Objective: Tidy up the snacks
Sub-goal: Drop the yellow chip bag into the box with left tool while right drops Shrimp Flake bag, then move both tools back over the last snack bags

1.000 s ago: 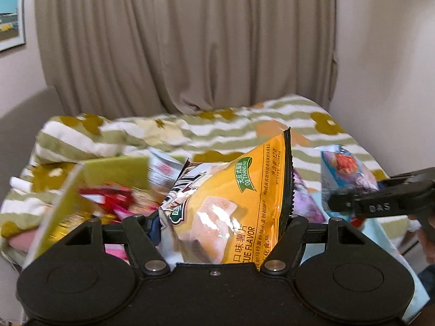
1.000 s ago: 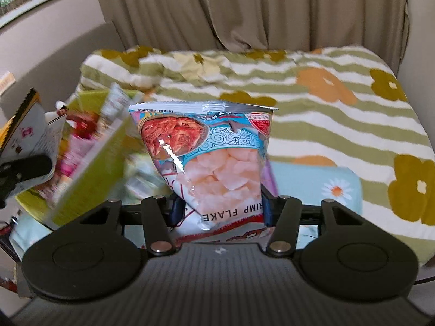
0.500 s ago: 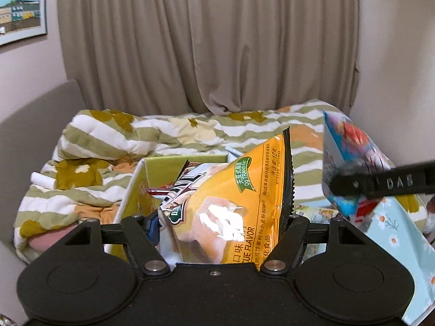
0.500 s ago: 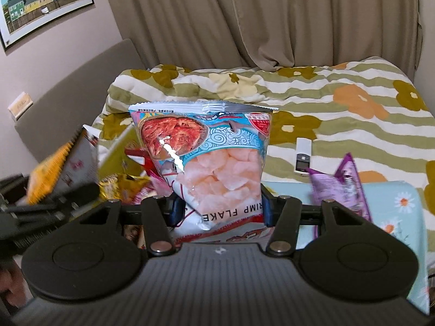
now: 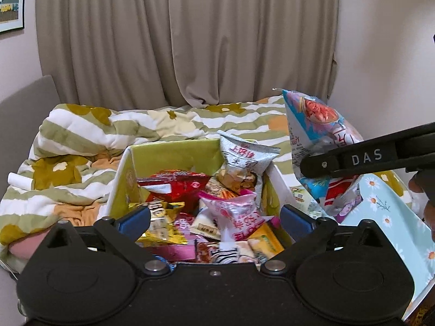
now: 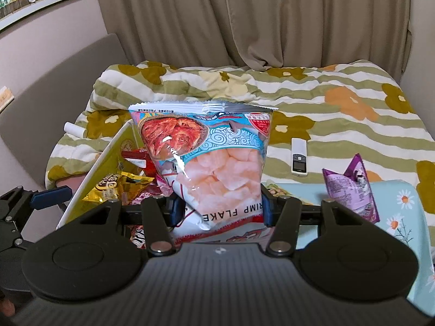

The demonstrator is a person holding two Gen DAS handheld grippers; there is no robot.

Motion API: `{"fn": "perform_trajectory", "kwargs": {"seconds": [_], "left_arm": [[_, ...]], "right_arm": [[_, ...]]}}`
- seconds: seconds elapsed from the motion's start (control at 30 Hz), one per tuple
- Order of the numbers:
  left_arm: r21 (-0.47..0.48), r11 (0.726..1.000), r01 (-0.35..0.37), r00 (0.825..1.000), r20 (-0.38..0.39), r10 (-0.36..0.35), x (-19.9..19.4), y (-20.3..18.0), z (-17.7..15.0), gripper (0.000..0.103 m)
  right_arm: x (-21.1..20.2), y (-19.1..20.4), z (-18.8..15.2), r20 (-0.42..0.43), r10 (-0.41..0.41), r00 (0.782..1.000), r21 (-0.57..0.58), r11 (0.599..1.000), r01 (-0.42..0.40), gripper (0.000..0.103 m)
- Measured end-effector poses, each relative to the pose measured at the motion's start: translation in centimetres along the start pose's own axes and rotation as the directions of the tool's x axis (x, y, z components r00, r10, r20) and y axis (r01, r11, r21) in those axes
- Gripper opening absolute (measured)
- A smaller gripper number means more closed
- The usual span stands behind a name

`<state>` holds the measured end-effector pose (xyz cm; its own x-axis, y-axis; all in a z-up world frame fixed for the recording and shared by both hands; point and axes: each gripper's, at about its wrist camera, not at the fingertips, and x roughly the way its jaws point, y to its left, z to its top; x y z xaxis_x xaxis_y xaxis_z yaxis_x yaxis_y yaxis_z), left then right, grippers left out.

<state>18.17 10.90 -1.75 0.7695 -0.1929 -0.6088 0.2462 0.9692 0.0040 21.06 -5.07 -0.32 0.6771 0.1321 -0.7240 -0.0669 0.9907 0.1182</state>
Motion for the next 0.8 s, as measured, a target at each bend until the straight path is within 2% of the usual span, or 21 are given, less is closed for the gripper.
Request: {"fn": "perform_trajectory", "kwargs": {"seconds": [0.13, 0.33, 0.37, 0.4, 0.43, 0.57, 0.8], "left_arm": [[-0.015, 1.000, 0.002, 1.000, -0.009, -0.003, -0.1, 1.5, 0.1, 0.103], [-0.025, 0.999, -0.032, 0.999, -0.016, 0.031, -0.3, 3.5, 0.1, 0.103], [-0.026, 0.999, -0.037, 0.999, -0.017, 0.037, -0.4, 3.7, 0.0, 0.103], [-0.027, 0.999, -0.043, 0.999, -0.016, 0.043, -0.5, 3.9, -0.1, 0.103], [-0.027, 0.998, -0.048, 0.999, -0.017, 0.048, -0.5, 4.2, -0.2, 0.103], [-0.036, 0.997, -0.062, 0.998, -0.028, 0.061, -0.7, 4.9, -0.6, 0.103], [-0.047, 0.997, -0.054, 0.998, -0.037, 0.052, -0.9, 5.3, -0.9, 0.103]], "right_arm": [[1.0, 1.6, 0.5, -0.015, 0.019, 1.000, -0.020, 1.000, -0.020, 0.068], [2.4, 3.9, 1.6, -0.020, 0.069, 0.997, -0.022, 0.997, -0.069, 0.071], [2.6, 4.2, 1.6, -0.018, 0.082, 0.996, -0.019, 0.996, -0.082, 0.078], [2.7, 4.4, 1.7, -0.015, 0.096, 0.995, -0.009, 0.995, -0.096, 0.097], [2.8, 4.4, 1.7, -0.007, 0.108, 0.994, 0.004, 0.994, -0.107, 0.103], [2.5, 4.4, 1.3, 0.009, 0.143, 0.990, 0.033, 0.989, -0.143, 0.103], [1.3, 3.8, 0.0, 0.016, 0.083, 0.996, 0.036, 0.996, -0.084, 0.103]]}}
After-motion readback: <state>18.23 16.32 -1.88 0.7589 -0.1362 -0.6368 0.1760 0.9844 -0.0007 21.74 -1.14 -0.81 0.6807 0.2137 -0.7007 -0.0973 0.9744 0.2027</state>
